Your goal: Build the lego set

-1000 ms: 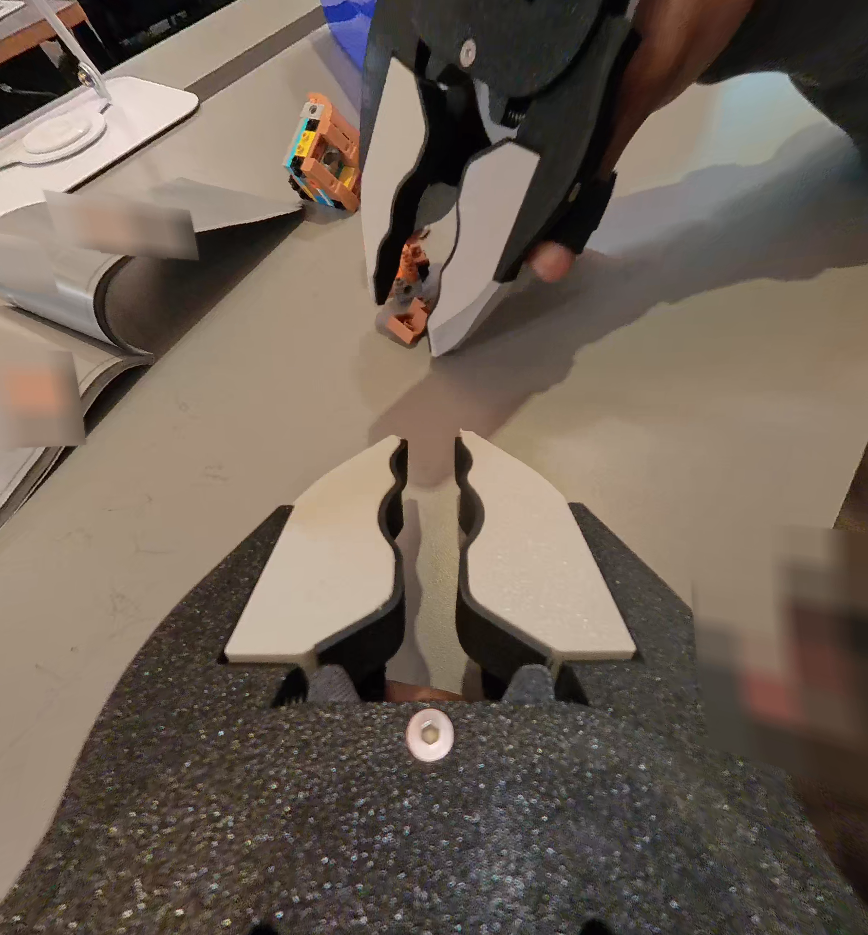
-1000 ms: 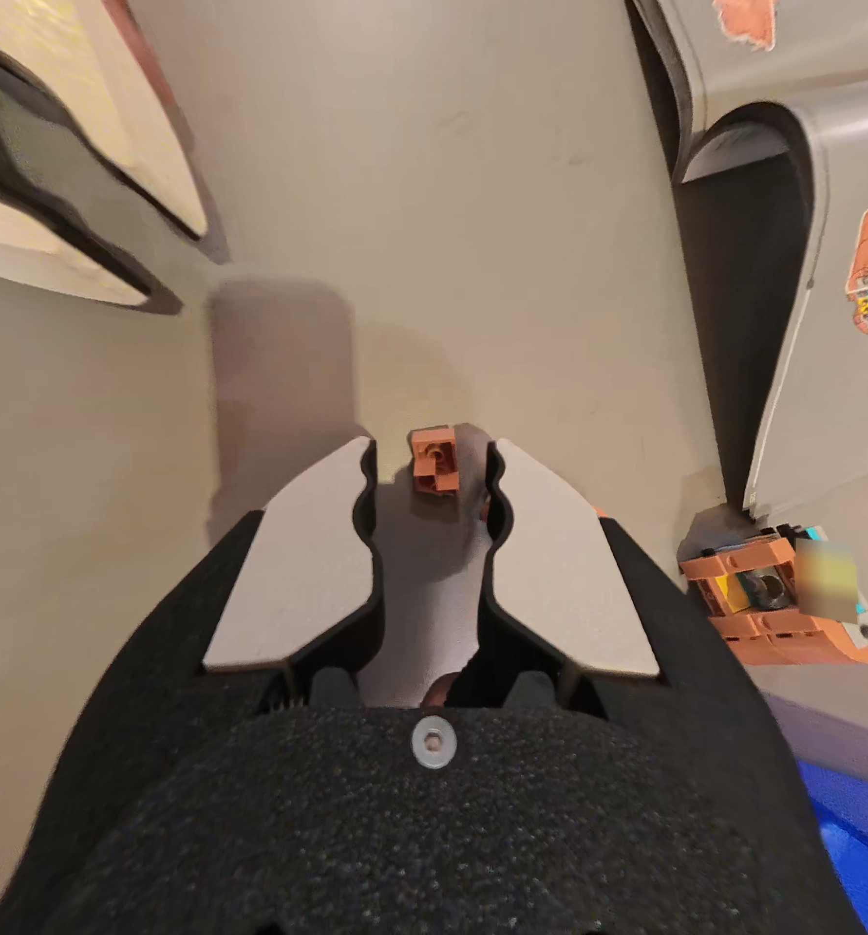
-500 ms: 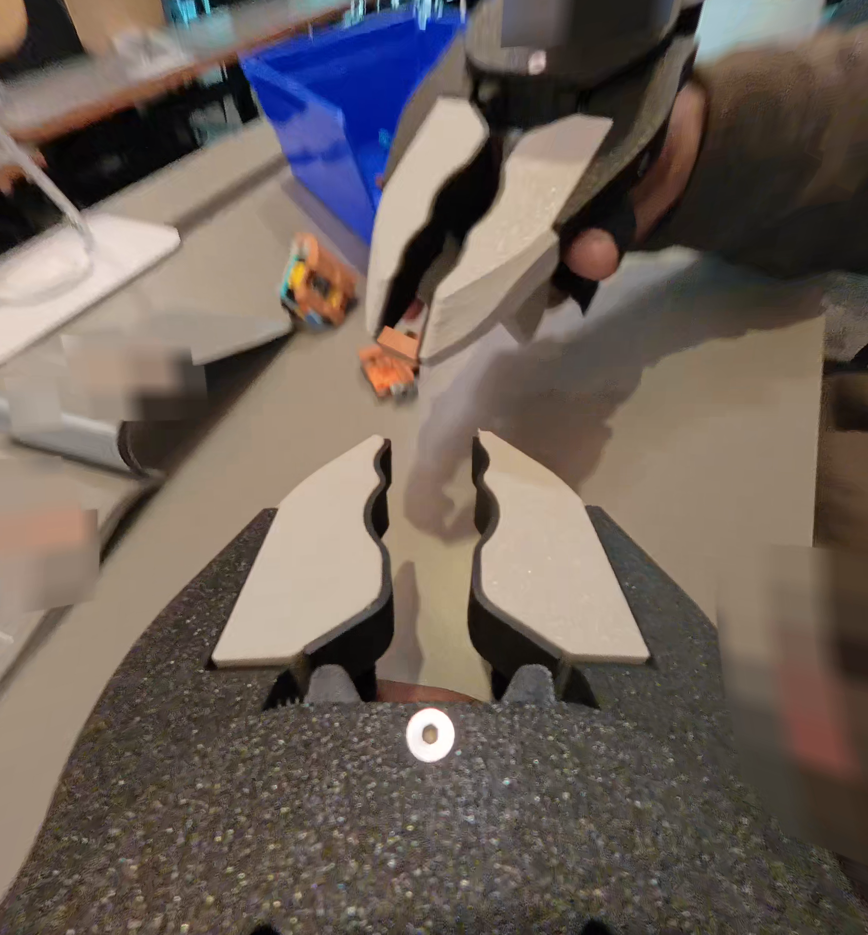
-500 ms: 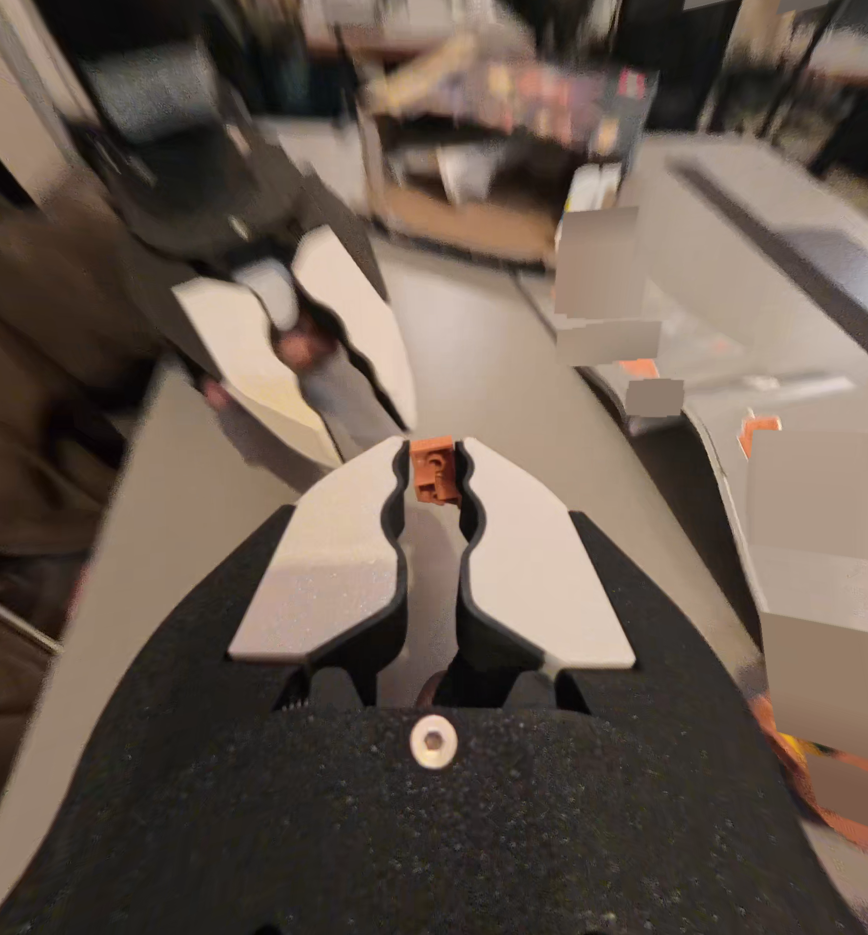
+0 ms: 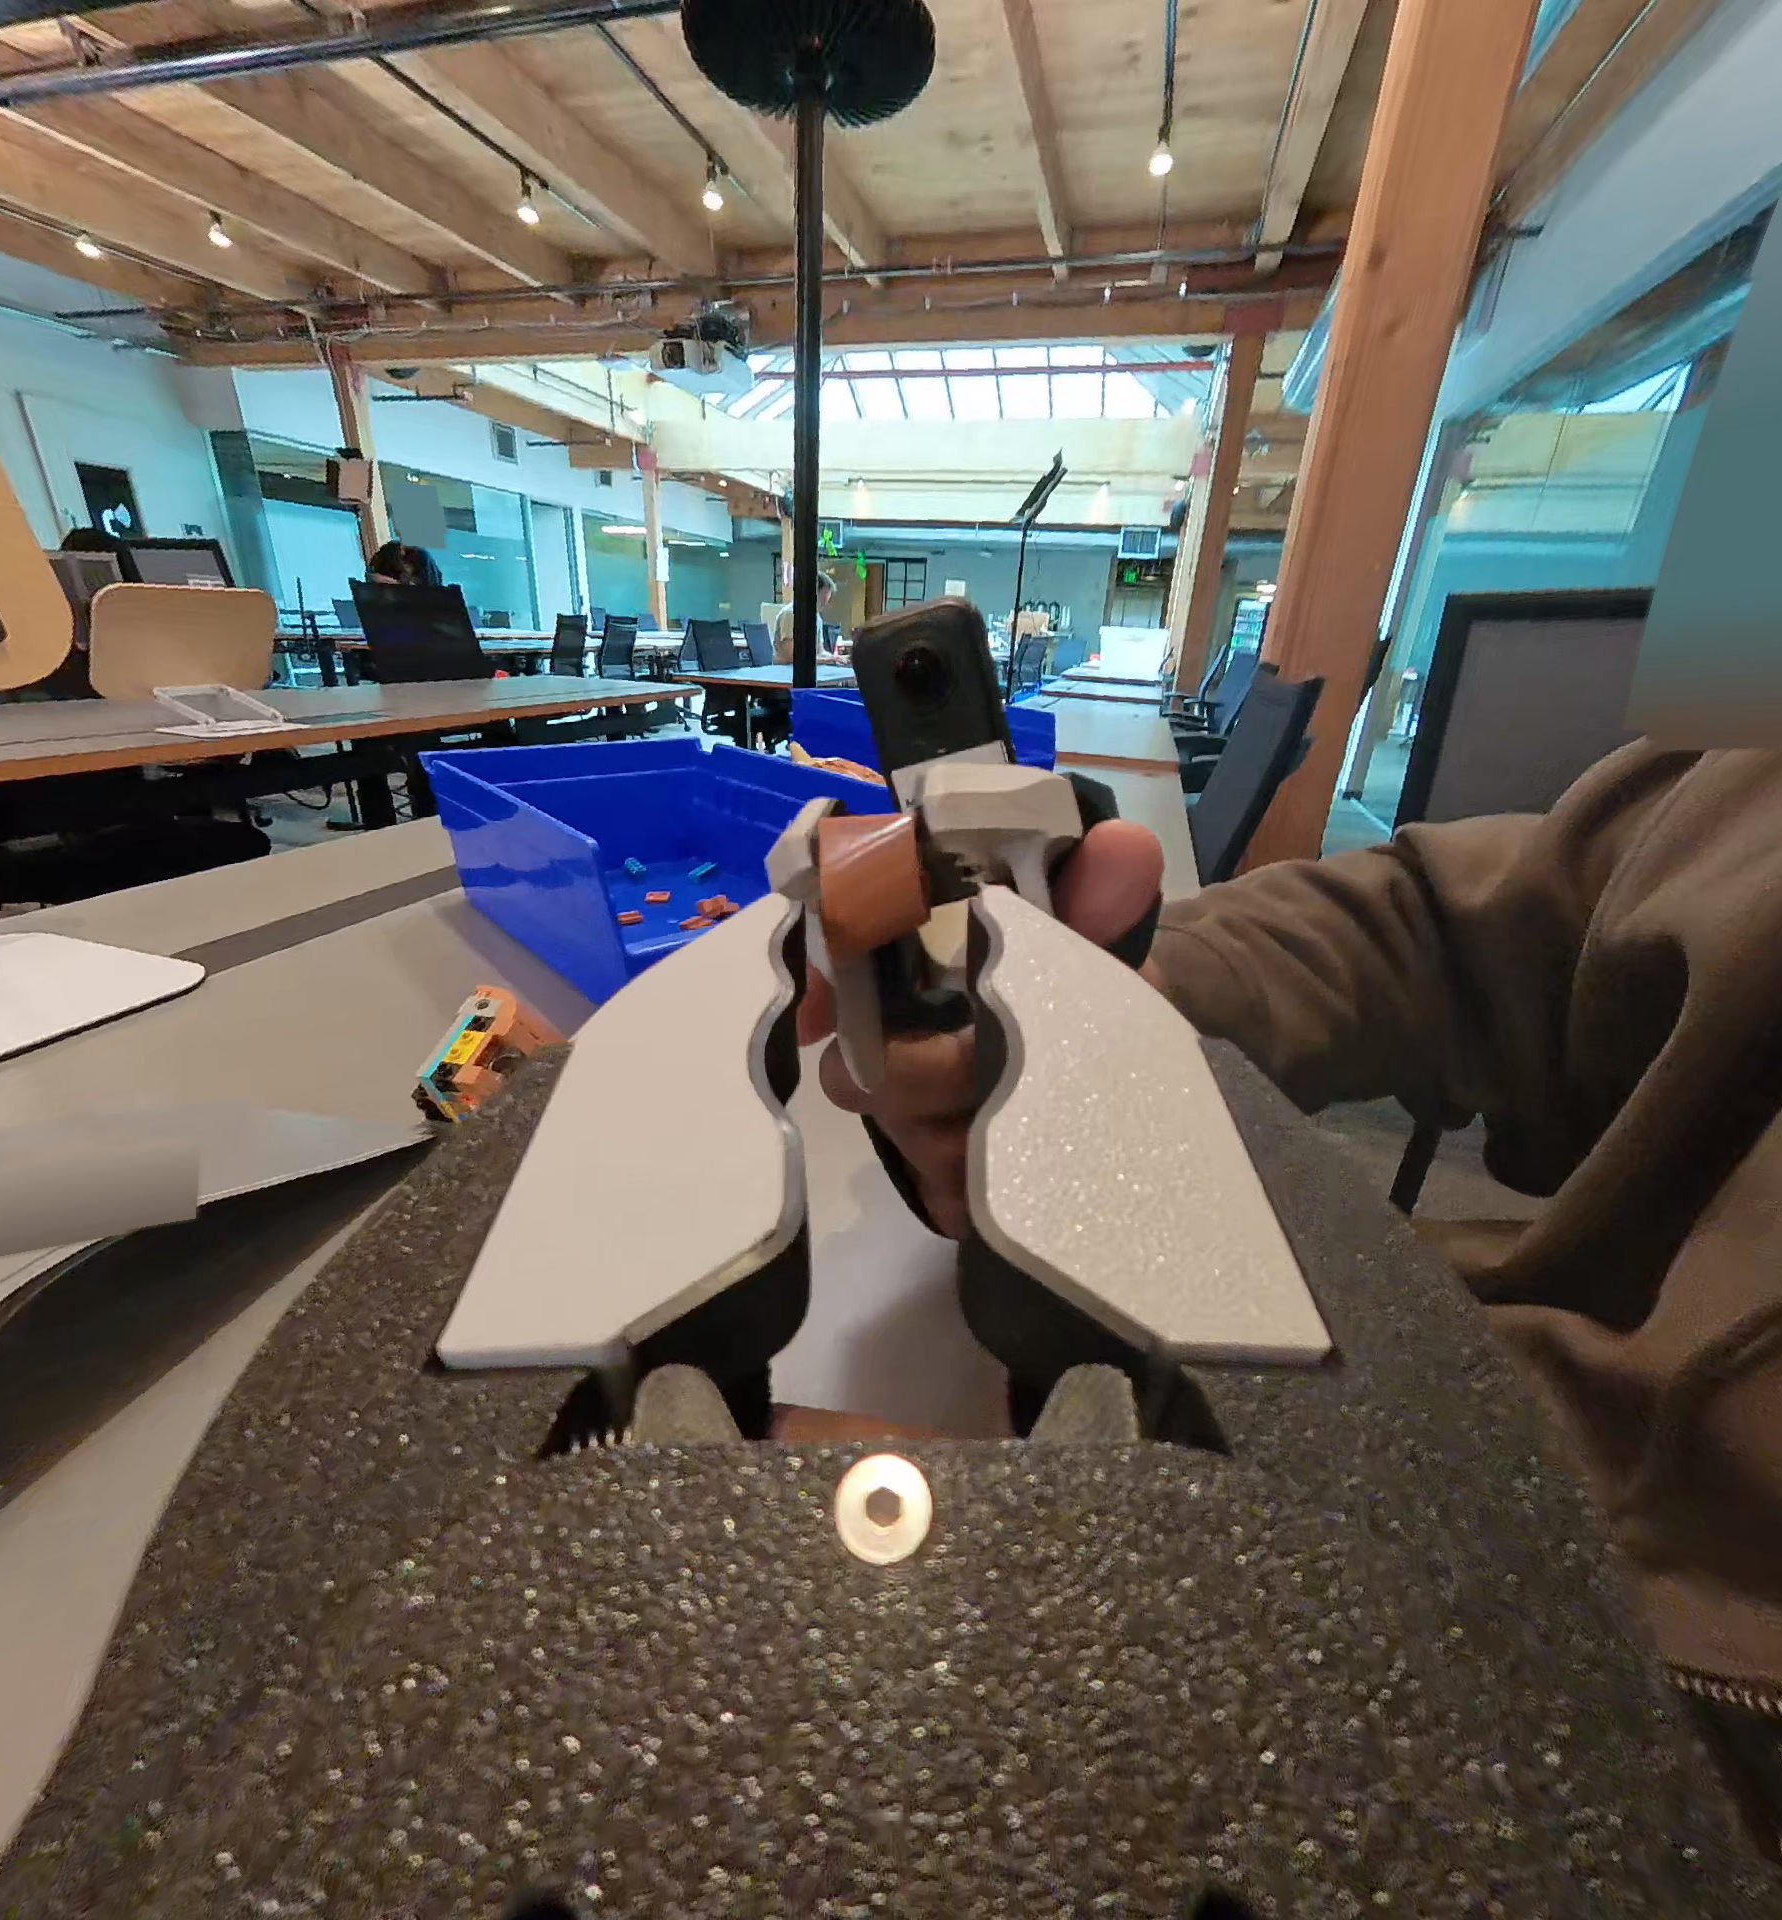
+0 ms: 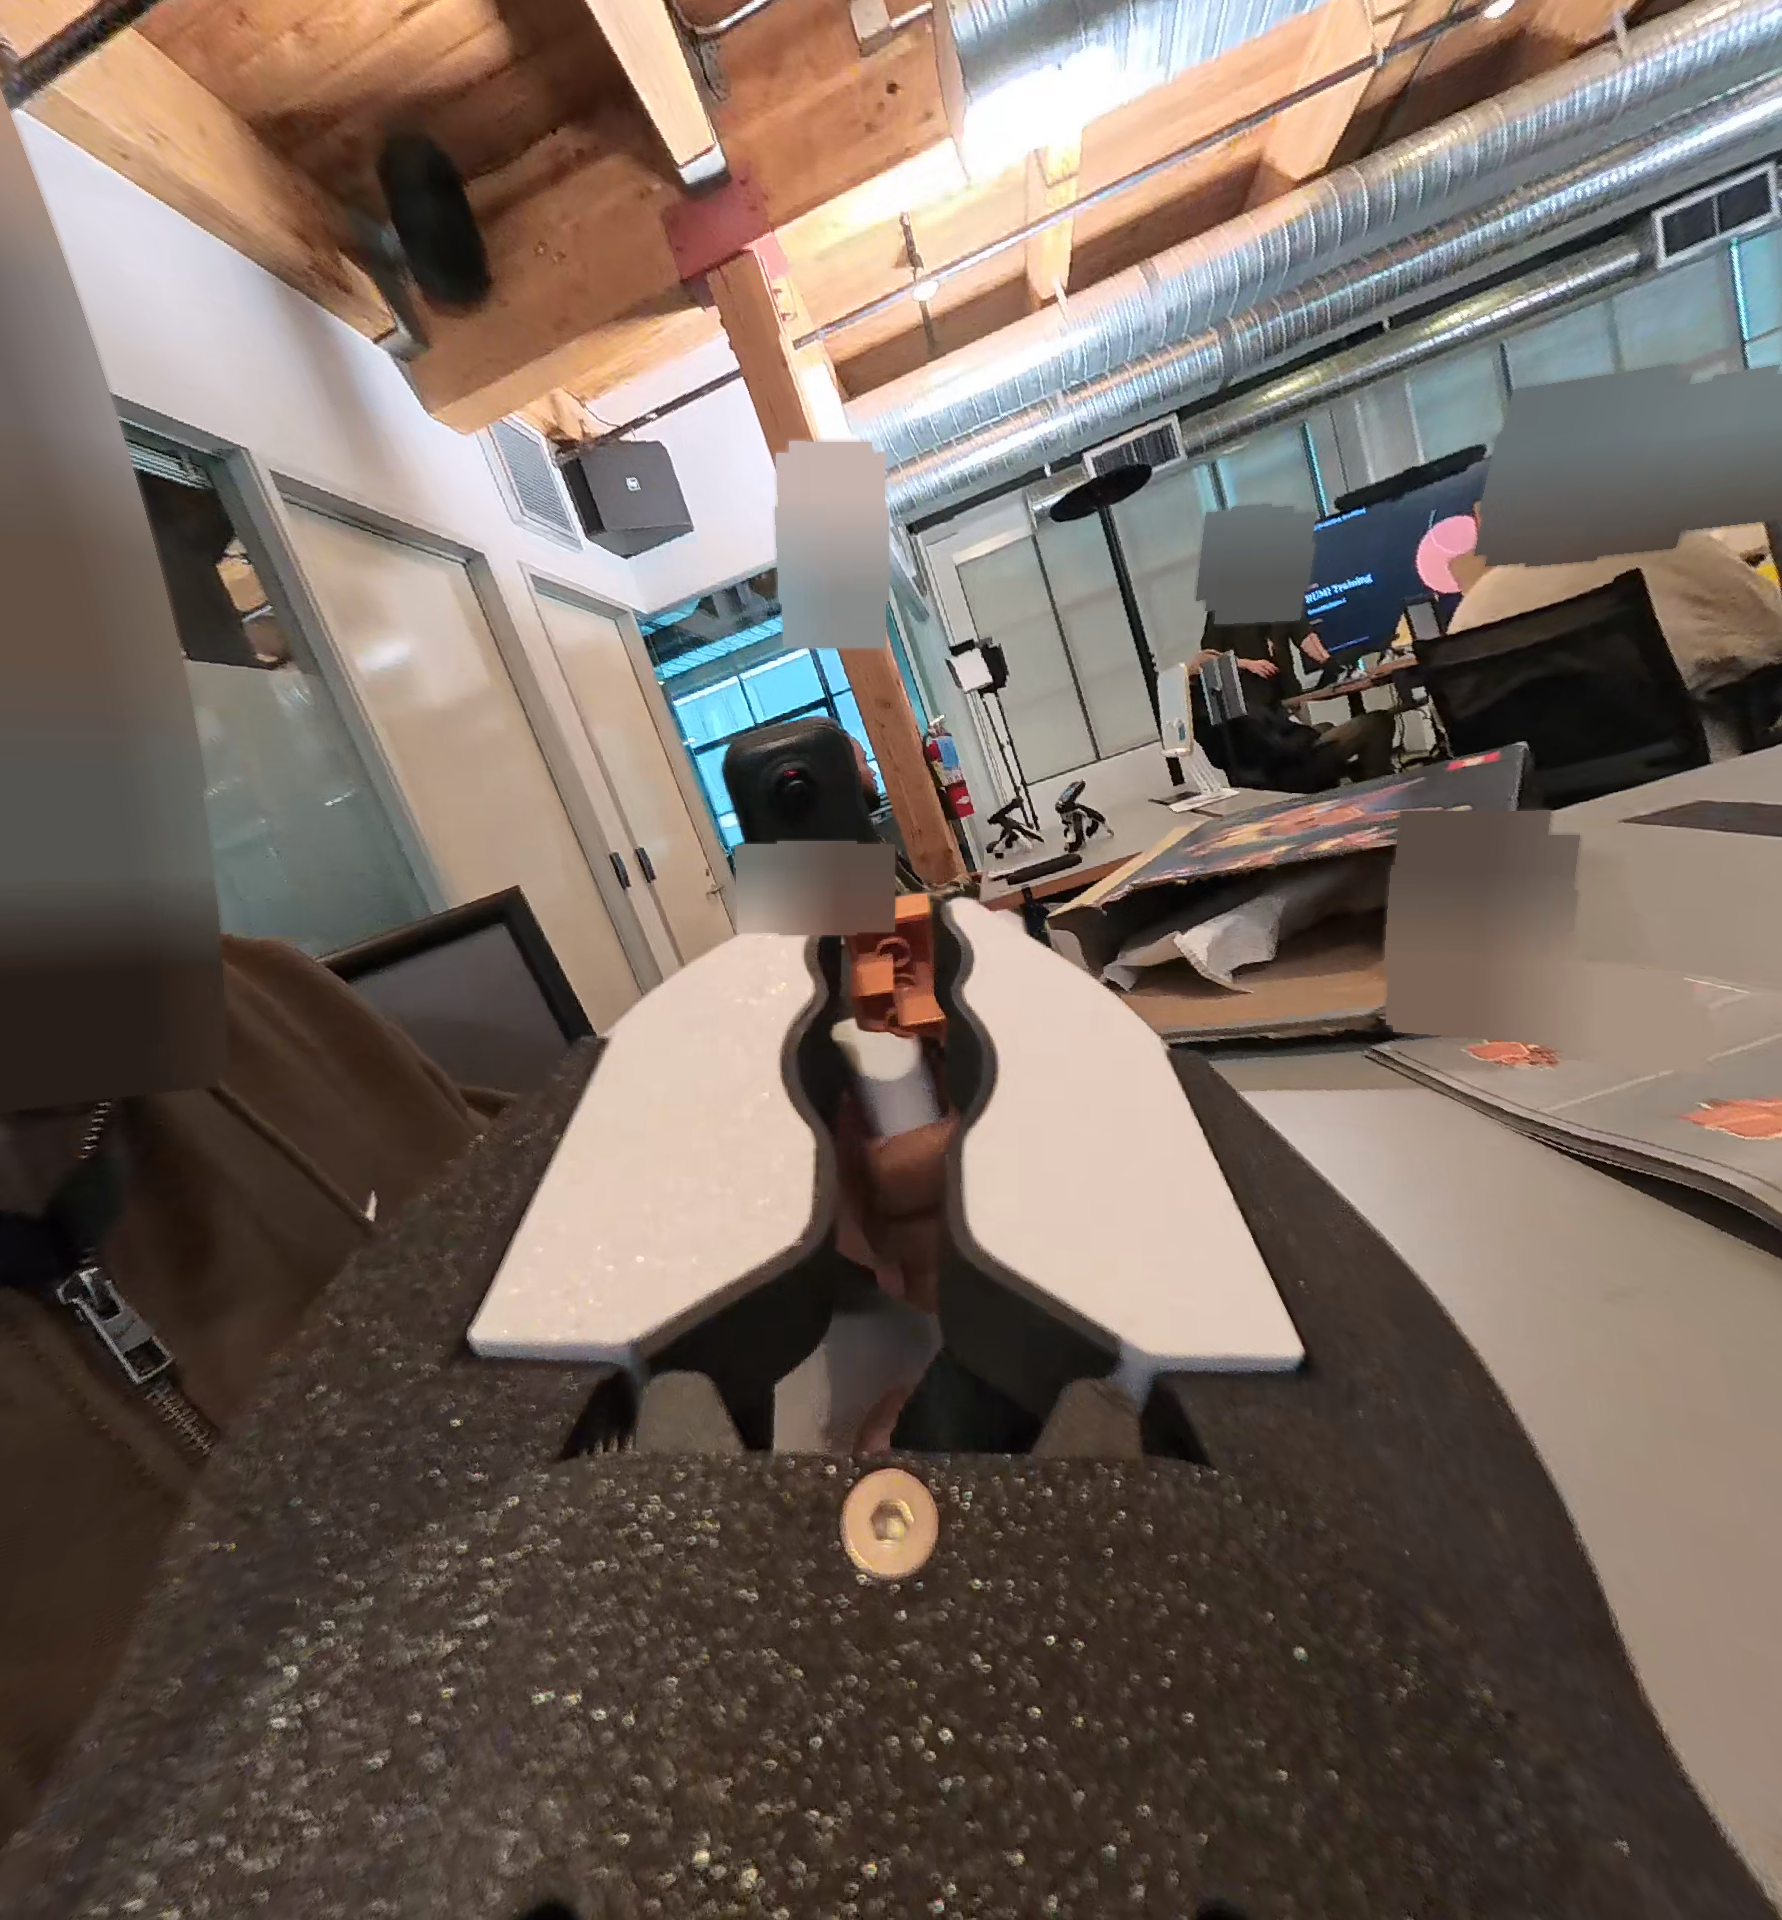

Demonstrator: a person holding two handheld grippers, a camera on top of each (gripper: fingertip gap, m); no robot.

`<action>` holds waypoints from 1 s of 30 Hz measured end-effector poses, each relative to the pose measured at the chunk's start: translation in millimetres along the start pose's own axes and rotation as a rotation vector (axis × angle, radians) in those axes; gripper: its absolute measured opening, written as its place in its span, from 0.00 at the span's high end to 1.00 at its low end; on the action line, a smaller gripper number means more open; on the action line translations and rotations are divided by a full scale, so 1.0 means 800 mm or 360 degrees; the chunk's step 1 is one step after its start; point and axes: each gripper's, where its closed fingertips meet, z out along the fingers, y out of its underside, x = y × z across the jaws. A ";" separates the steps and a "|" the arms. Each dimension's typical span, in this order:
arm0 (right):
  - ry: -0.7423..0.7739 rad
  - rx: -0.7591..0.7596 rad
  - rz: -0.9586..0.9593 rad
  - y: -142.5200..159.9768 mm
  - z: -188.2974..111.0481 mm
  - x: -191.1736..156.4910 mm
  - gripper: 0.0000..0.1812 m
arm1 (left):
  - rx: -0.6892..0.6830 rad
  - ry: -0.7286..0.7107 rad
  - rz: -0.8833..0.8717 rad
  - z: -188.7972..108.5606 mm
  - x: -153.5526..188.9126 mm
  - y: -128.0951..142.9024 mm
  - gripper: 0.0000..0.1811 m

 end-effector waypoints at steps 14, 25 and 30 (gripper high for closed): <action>0.0110 -0.0122 -0.0144 0.003 -0.008 0.010 0.84 | -0.0064 -0.0049 -0.0015 -0.004 -0.009 0.006 0.90; 0.1135 -0.1584 -0.0538 0.088 -0.151 0.129 0.70 | -0.0948 -0.0249 0.0319 -0.026 -0.058 0.077 0.90; 0.1270 -0.1783 -0.0541 0.111 -0.156 0.160 0.60 | -0.1207 -0.0210 0.0454 -0.025 -0.069 0.089 0.90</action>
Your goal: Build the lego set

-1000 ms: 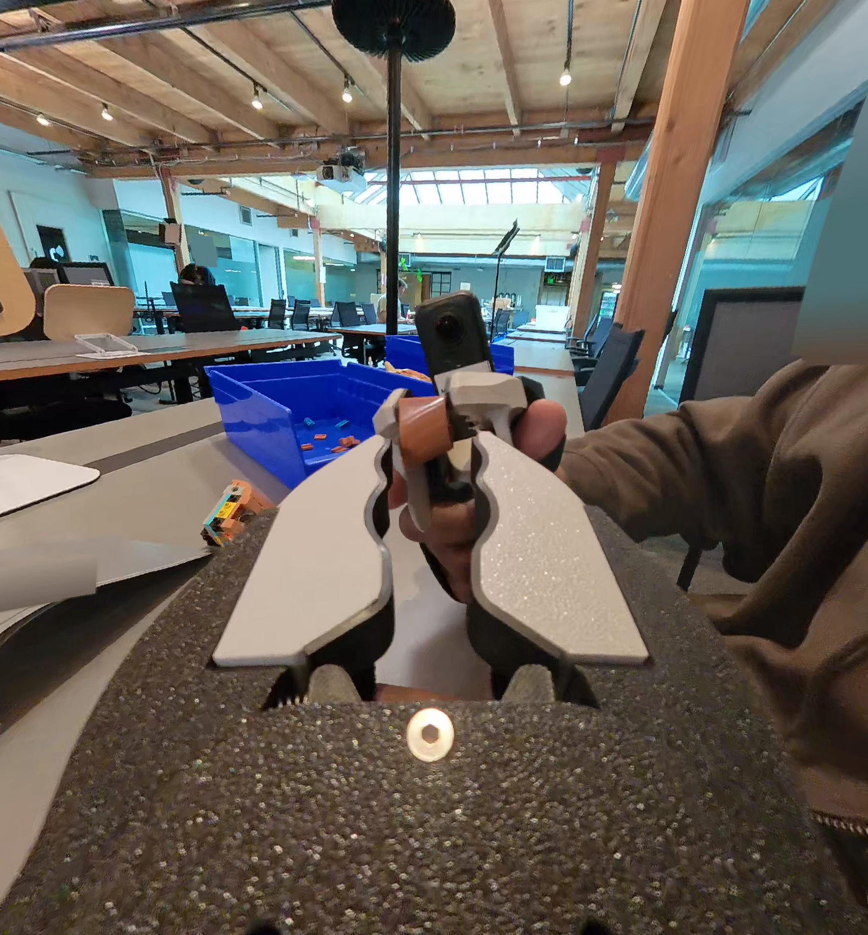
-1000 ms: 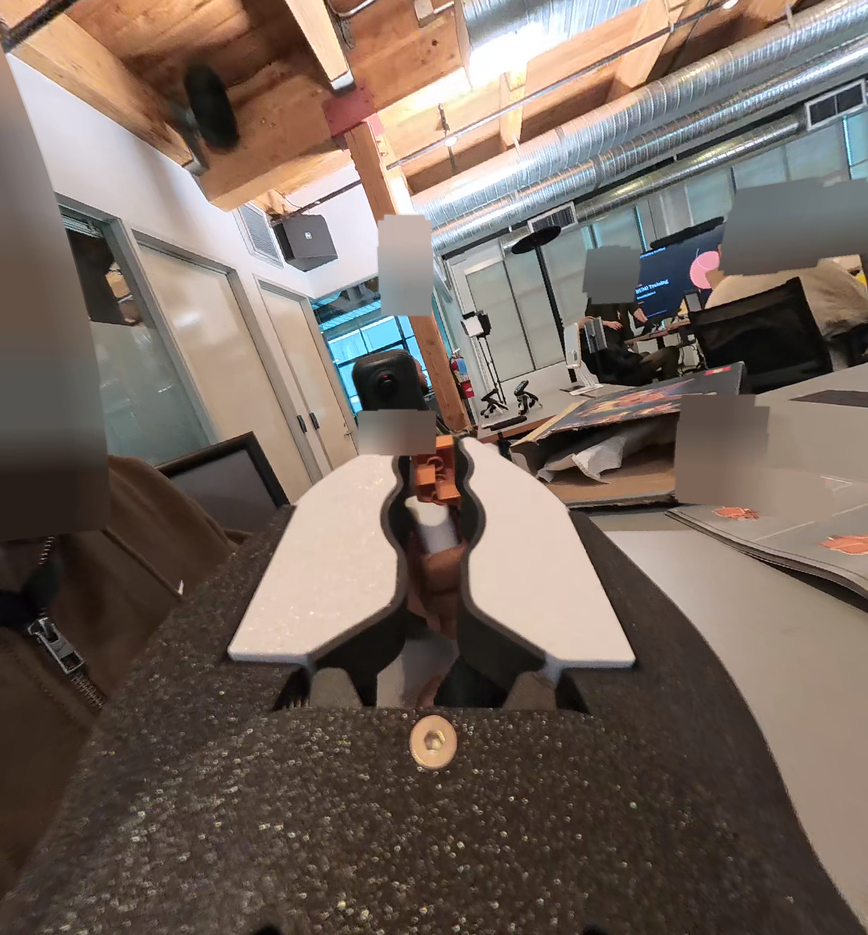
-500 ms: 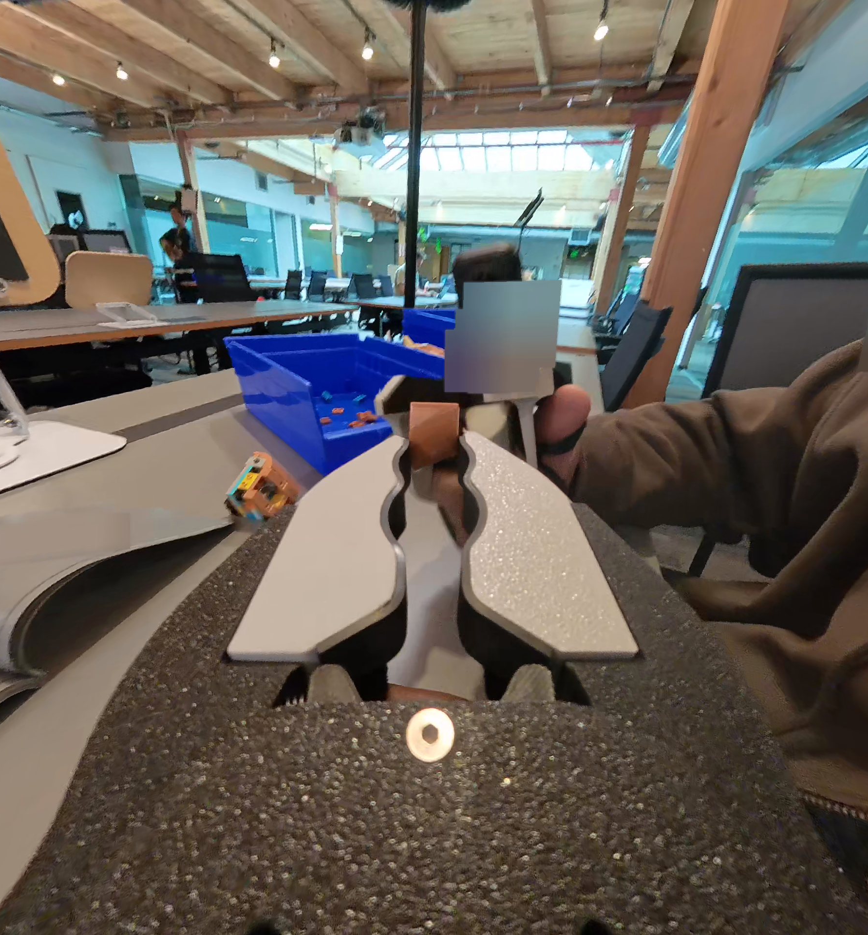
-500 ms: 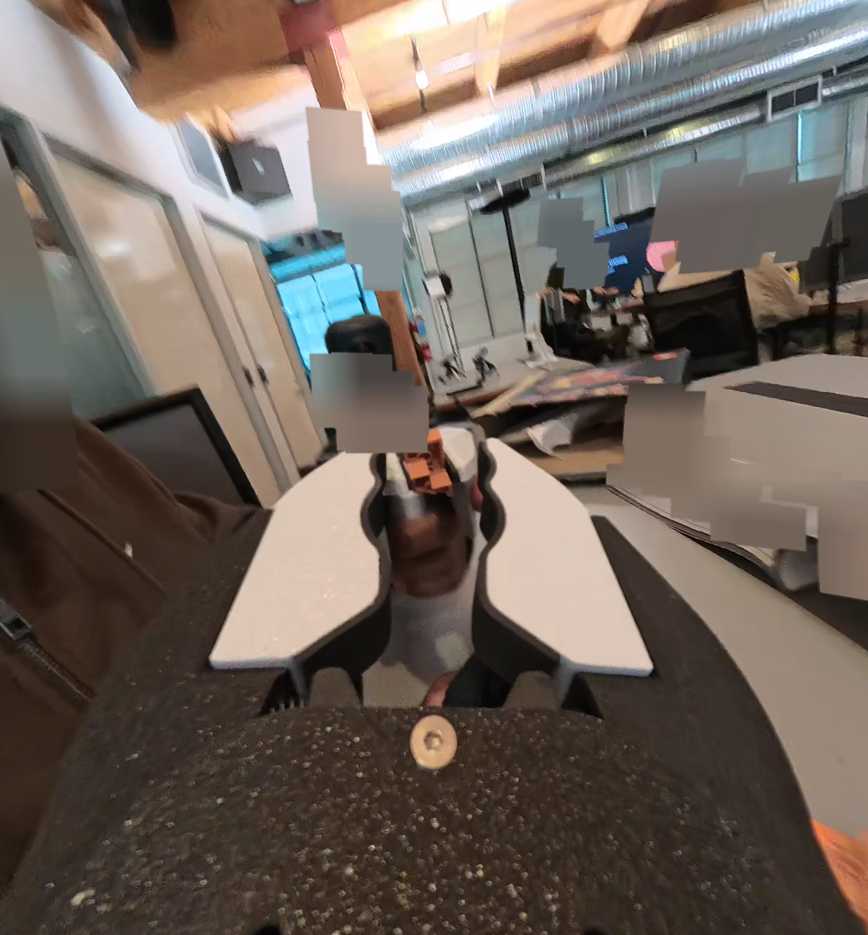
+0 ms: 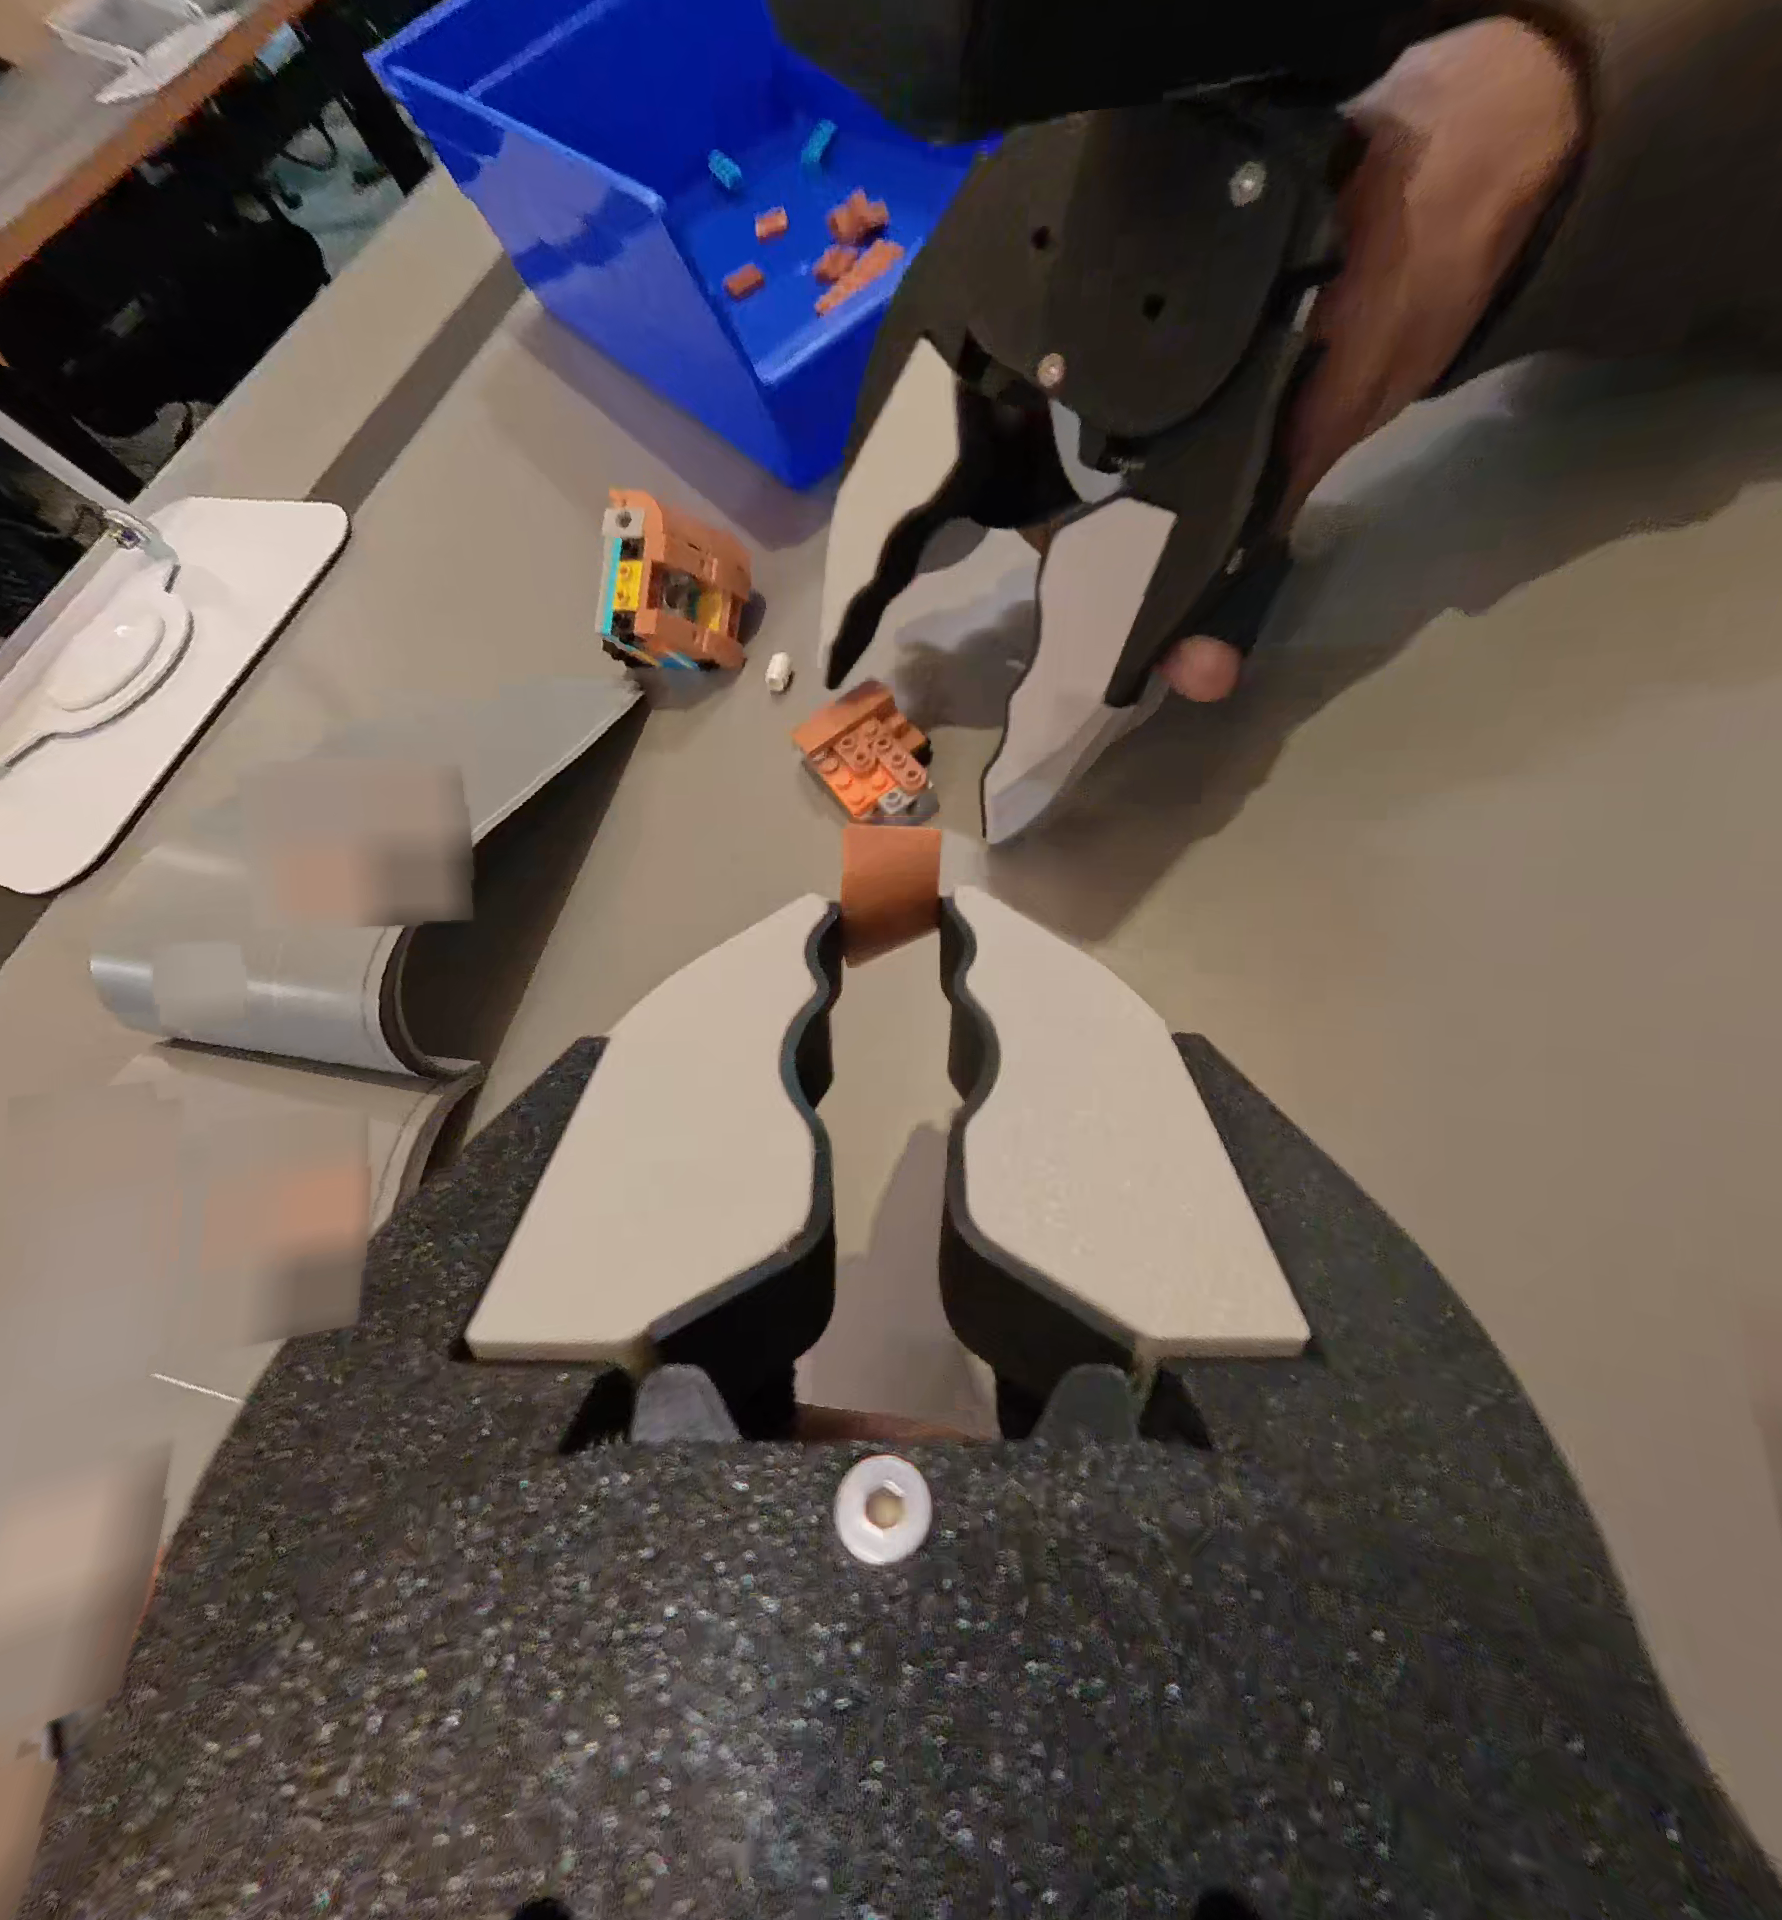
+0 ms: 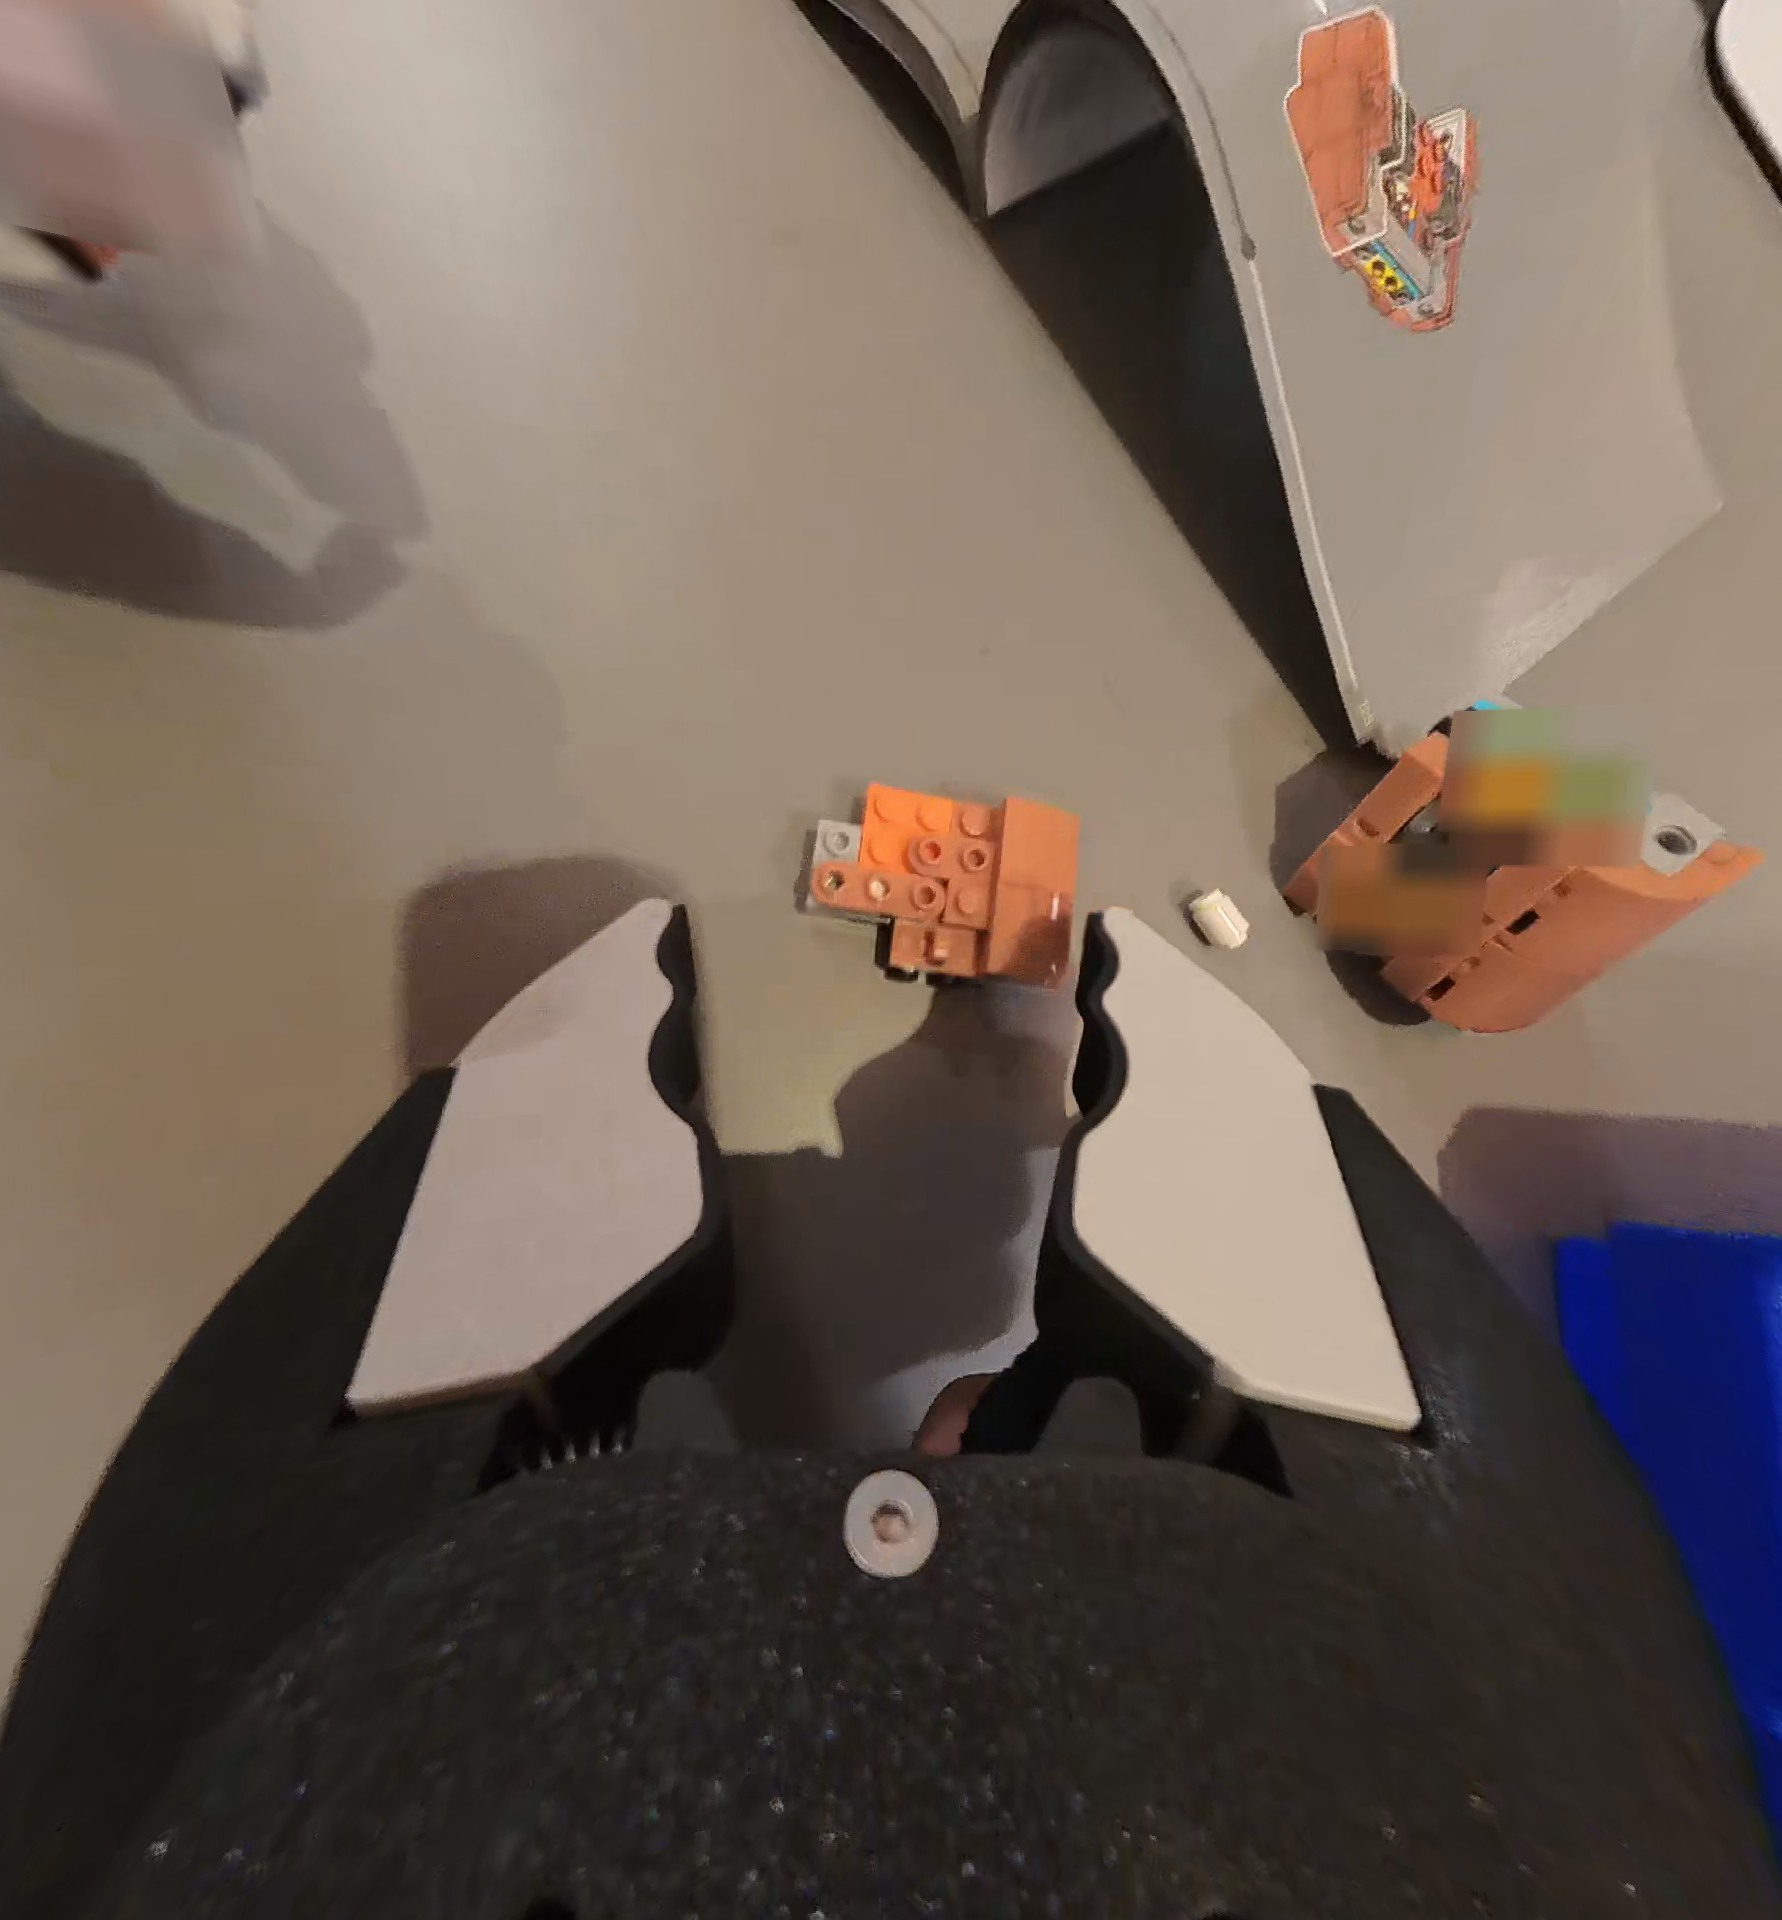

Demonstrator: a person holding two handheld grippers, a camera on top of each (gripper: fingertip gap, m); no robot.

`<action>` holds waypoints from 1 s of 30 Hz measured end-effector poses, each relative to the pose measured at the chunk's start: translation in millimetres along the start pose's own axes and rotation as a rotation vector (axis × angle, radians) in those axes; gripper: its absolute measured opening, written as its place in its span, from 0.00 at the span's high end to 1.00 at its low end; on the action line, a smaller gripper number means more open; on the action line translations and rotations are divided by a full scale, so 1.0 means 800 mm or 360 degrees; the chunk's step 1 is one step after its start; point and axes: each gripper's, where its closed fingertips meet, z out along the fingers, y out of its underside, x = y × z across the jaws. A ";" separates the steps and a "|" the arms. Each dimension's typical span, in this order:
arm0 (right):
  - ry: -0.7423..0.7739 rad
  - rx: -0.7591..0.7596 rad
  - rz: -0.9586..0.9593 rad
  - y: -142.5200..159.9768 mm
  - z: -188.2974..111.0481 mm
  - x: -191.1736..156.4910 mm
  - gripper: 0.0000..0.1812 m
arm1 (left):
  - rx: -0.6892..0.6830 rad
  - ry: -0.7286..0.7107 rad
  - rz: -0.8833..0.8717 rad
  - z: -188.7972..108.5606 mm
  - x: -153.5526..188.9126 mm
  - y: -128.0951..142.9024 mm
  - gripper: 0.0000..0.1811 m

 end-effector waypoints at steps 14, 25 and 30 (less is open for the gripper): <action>-0.0252 0.0075 -0.0174 -0.014 0.009 -0.031 0.72 | -0.0363 0.0420 0.0262 0.055 -0.008 0.044 0.90; -0.0319 0.0217 -0.0471 -0.028 0.005 -0.067 0.72 | -0.0469 0.0567 0.0311 0.057 0.017 0.060 0.90; -0.0315 0.0253 -0.0501 -0.033 0.002 -0.071 0.72 | -0.0506 0.0581 0.0326 0.057 0.023 0.062 0.90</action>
